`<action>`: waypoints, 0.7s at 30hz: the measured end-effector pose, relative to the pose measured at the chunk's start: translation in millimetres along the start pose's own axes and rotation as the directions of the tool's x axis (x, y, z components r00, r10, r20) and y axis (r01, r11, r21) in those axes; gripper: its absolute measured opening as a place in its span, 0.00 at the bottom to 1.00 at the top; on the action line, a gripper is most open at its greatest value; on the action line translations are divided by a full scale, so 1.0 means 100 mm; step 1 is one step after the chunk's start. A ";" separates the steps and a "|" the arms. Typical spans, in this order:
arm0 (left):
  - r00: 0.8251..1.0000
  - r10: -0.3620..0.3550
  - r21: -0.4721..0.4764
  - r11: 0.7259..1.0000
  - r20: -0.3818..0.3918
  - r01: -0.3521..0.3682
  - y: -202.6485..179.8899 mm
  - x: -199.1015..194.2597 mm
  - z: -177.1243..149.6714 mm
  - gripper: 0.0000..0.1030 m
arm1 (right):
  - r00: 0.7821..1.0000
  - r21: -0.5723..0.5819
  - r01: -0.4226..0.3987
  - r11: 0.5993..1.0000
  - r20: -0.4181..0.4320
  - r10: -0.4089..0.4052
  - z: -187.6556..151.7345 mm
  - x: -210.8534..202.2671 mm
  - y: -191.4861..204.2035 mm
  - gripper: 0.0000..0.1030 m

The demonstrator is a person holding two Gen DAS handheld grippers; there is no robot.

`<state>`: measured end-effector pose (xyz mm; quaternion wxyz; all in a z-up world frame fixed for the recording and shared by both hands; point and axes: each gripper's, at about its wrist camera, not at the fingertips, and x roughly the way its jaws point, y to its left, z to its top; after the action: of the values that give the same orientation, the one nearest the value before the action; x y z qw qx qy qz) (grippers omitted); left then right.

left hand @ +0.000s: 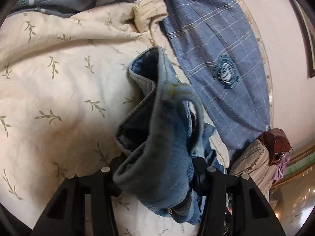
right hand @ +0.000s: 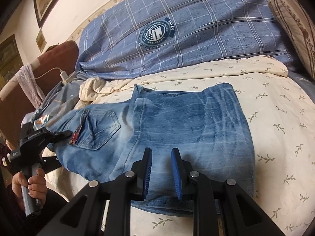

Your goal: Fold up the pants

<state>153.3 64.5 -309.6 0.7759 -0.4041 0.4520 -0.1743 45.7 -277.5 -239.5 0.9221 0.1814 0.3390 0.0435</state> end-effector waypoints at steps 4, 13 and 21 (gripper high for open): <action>1.000 0.014 -0.015 1.000 0.002 -0.014 0.00 0.10 0.02 0.68 | 1.000 -0.016 0.005 1.000 -0.004 -0.005 -0.01 0.02 0.04 0.23; 0.997 0.044 0.120 0.991 0.057 -0.050 -0.20 0.18 0.01 0.35 | 0.999 0.002 0.045 0.999 0.022 -0.045 -0.01 -0.05 -0.09 0.22; 0.991 0.039 0.405 0.910 0.125 -0.086 -0.95 -0.03 -0.17 0.31 | 0.993 0.105 0.066 0.992 -0.106 -0.055 -0.04 0.12 -0.45 0.21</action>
<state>146.6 0.2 -238.2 0.8731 -0.2273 0.3730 -0.2167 50.6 -316.0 -265.7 0.8931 0.2184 0.3931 0.0064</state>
